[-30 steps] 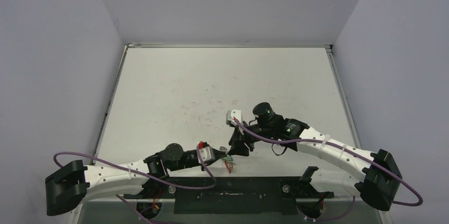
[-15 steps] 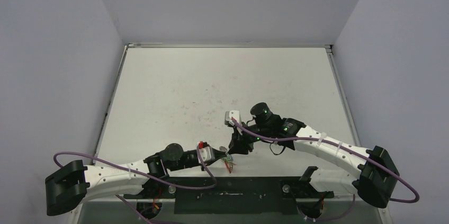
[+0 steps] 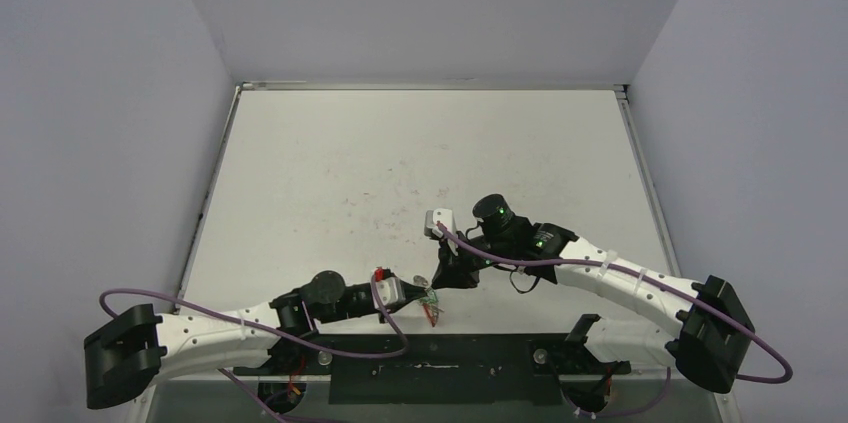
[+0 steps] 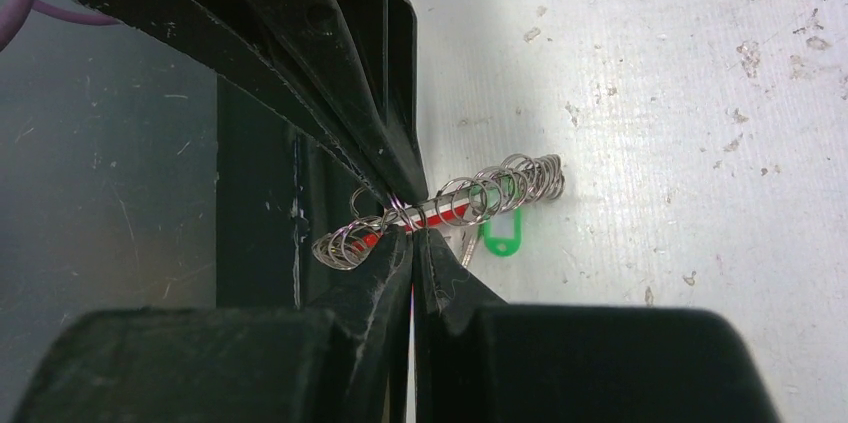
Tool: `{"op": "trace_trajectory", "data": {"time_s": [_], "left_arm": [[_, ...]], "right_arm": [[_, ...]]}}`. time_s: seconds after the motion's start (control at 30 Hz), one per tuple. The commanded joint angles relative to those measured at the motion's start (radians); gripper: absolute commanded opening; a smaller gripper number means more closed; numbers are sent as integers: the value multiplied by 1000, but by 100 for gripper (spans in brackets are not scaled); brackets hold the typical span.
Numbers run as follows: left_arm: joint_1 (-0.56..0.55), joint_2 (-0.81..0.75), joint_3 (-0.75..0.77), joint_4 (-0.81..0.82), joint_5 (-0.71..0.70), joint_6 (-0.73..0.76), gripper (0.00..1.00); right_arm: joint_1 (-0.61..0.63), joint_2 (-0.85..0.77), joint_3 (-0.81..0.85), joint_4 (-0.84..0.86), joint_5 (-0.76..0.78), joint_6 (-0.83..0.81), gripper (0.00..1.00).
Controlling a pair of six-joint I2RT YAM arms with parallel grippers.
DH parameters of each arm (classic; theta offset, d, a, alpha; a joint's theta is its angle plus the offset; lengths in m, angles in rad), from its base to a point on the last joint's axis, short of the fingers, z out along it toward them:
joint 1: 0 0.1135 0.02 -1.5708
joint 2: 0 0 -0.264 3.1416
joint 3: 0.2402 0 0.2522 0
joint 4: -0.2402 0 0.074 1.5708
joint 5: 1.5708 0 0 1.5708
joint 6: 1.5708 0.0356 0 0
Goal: Put the keys on the keyring
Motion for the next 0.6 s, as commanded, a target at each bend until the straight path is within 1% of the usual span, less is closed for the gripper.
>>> {"op": "trace_trajectory", "data": {"time_s": [0.0,0.2,0.23,0.27,0.33,0.37,0.47,0.57], "left_arm": [[-6,-28,20,25,-5,1,0],[-6,-38,19,15,-7,1,0],[-5,-38,19,14,-7,0,0],[-5,-38,19,13,-7,1,0],[-6,-37,20,11,-7,-2,0],[-6,-37,21,13,-6,-1,0],[-6,-34,22,12,-5,1,0],[-6,-33,23,11,-4,1,0]], "right_arm": [[0,-33,-4,7,14,3,0],[-2,-45,-16,2,47,18,0],[-2,-47,-17,7,51,24,3],[-2,-49,-17,10,54,33,10],[-2,-53,-15,17,55,46,31],[-2,-56,-18,24,57,58,38],[-2,-71,-25,46,59,75,47],[-2,-90,-29,56,70,85,50]]}}
